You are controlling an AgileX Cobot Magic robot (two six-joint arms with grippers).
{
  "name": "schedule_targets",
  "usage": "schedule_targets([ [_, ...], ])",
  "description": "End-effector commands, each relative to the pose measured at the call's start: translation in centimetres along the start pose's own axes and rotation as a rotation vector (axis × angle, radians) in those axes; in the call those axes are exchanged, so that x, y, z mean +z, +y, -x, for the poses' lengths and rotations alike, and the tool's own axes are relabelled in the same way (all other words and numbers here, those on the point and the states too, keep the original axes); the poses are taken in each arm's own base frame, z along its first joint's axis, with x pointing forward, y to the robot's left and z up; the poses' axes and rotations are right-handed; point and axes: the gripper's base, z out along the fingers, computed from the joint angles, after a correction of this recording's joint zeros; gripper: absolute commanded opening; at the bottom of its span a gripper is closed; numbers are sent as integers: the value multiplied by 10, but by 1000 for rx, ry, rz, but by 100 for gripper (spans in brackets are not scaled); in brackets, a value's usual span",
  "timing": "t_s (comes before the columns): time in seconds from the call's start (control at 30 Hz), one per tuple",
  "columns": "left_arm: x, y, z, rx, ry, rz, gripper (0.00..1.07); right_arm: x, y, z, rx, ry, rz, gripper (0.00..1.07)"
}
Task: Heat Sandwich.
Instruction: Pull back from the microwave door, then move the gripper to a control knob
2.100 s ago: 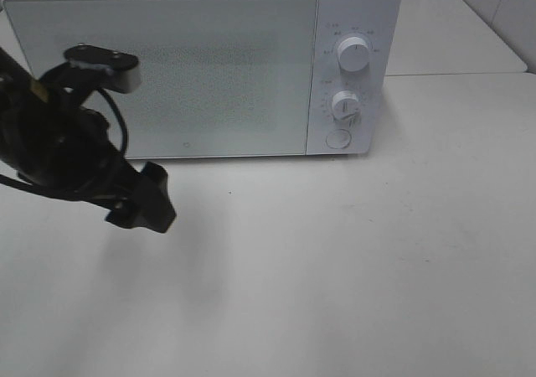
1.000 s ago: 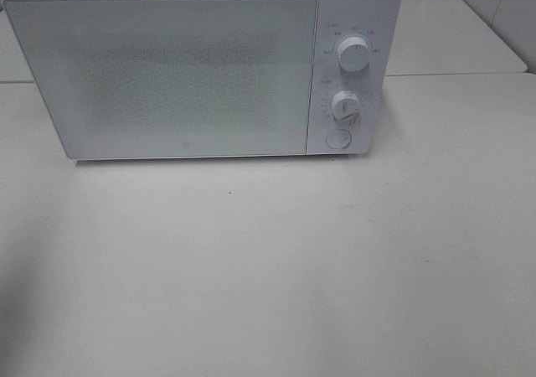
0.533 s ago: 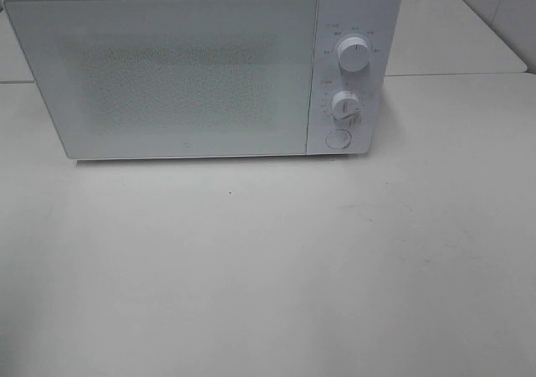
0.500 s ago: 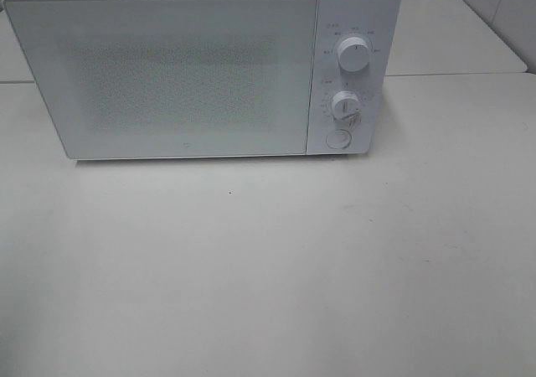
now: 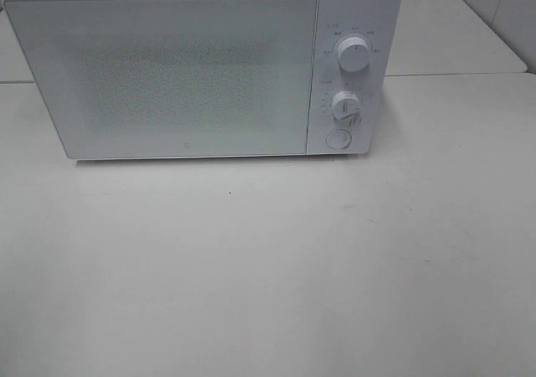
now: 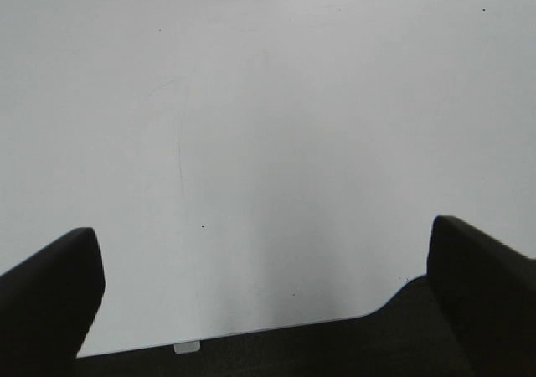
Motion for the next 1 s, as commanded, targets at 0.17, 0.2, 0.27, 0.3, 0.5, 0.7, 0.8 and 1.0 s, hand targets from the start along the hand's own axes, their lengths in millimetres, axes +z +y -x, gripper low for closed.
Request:
schedule_targets([
  [0.17,-16,-4,-18,10,-188,5,102,-2,-1,-3,12,-29,-8,76],
  [0.2,-18,-4,-19,11,-204,7,102,-2,-1,-3,12,-29,-8,76],
  [0.27,-23,-5,-24,15,-246,10,102,-2,-1,-3,12,-29,-8,76],
  [0.3,-25,-6,-26,17,-266,12,102,-2,-1,-3,12,-29,-8,76],
  [0.5,-30,-6,-30,21,-307,16,101,-2,-1,-2,12,-28,-8,76],
  [0.7,-30,-6,-30,20,-307,18,101,-2,-1,-2,12,-28,-8,76],
  [0.8,-30,-6,-30,14,-306,28,101,-2,-1,-2,12,-28,-8,76],
  [1.0,-29,-7,-30,-3,-305,54,101,-2,-1,-2,12,-28,-8,76],
])
